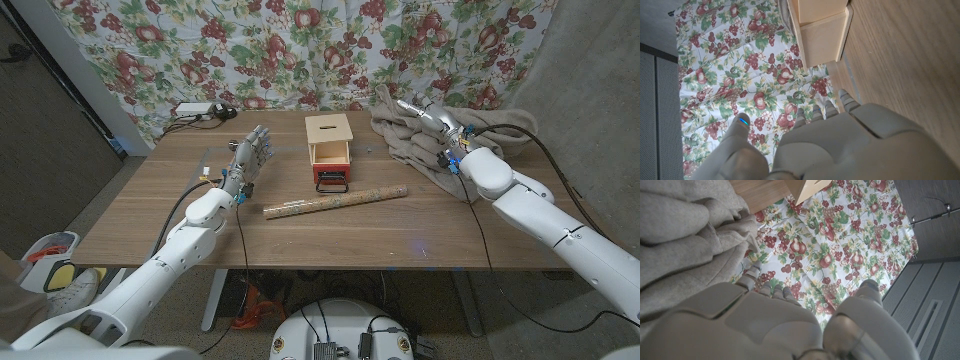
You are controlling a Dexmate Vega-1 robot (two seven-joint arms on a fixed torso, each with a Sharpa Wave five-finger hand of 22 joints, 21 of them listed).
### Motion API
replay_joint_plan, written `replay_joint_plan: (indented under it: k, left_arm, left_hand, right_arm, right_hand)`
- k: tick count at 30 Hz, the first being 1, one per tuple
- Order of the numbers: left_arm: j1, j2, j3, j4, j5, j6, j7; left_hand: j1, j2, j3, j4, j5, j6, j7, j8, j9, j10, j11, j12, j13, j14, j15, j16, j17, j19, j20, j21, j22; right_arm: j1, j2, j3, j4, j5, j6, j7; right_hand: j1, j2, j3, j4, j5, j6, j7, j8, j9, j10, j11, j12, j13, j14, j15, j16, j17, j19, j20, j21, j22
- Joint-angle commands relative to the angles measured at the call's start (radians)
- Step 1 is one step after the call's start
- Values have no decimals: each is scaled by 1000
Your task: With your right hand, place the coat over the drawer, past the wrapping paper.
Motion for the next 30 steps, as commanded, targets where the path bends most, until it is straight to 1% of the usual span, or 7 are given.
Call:
replay_joint_plan:
  k: [1, 7, 9, 13, 19, 23, 30]
  left_arm:
    - [6, 10, -1, -14, 1, 4, -2]
    - [11, 15, -3, -19, -2, 5, -6]
    - [13, 16, -5, -21, -3, 4, -5]
    - [17, 30, -3, -29, -2, 12, -17]
    - [29, 35, -6, -42, -1, 8, -11]
    - [34, 28, -9, -32, 0, -23, -21]
    - [47, 36, -12, -50, 3, -19, -10]
  left_hand:
    - [5, 9, 6, -8, 3, -2, 3, 6, 4, -7, 3, -2, 0, -31, -3, 1, 3, -2, -2, -3, 5]
    - [6, 9, 6, -10, 3, 1, 5, 7, 4, -7, 3, -2, -1, -35, -3, -1, 3, -2, -4, -6, 5]
    - [6, 10, 6, -11, 3, 2, 6, 7, 4, -7, 3, -2, -1, -37, -3, -1, 3, -2, -4, -6, 5]
    - [6, 10, 6, -13, 3, 3, 6, 7, 4, -6, 3, -2, -1, -31, -2, 2, 4, 7, -4, -6, 5]
    - [7, 10, 6, -14, 3, 2, 9, 6, 4, -3, 7, -1, -1, -28, 1, 4, 4, 8, -5, -8, 5]
    - [6, 9, 5, -16, 2, 7, 10, 8, 4, 3, 8, 1, -2, -36, -1, 1, 4, 3, -8, -12, 5]
    - [3, 2, 1, -19, 1, 15, 16, 10, 4, 5, 7, 2, -2, -46, -2, -1, 4, -3, -8, -19, 6]
  right_arm:
    - [26, -43, -16, -56, -106, -83, -4]
    - [34, -47, -20, -75, -136, -120, -8]
    - [37, -49, -23, -84, -151, -139, -13]
    - [45, -50, -33, -108, -193, -180, -28]
    - [57, -54, -45, -125, -229, -220, -22]
    - [65, -65, -54, -143, -268, -253, -23]
    - [78, -78, -71, -172, -333, -302, -20]
  right_hand:
    - [19, -4, 1, -12, 8, -6, 2, 4, 2, -10, 8, 2, 2, -9, 4, 2, 2, 1, 7, -2, 1]
    - [29, -6, 2, -16, 10, -3, 1, 7, 2, -13, 7, 2, 2, -12, 4, 2, 2, -4, 6, -4, 1]
    - [34, -6, 2, -17, 11, 0, -1, 8, 2, -9, -3, 5, 1, -13, 1, 3, 1, -4, 7, -3, 1]
    - [42, -8, 3, -20, 13, 12, -2, 13, 2, 1, -10, 9, 1, -7, -6, 6, 1, -4, 5, -3, 1]
    - [46, -10, 2, -21, 14, 12, -1, 13, 2, 2, -7, 10, 1, -8, -6, 6, 1, -5, 4, -4, 1]
    - [49, -11, 2, -21, 15, 10, 2, 12, 2, 0, -6, 9, 1, -10, -4, 5, 1, -7, 4, -4, 1]
    - [53, -14, 0, -22, 16, 9, 7, 11, 2, -3, 3, 8, 1, -14, 3, 4, 1, -10, 4, -5, 1]
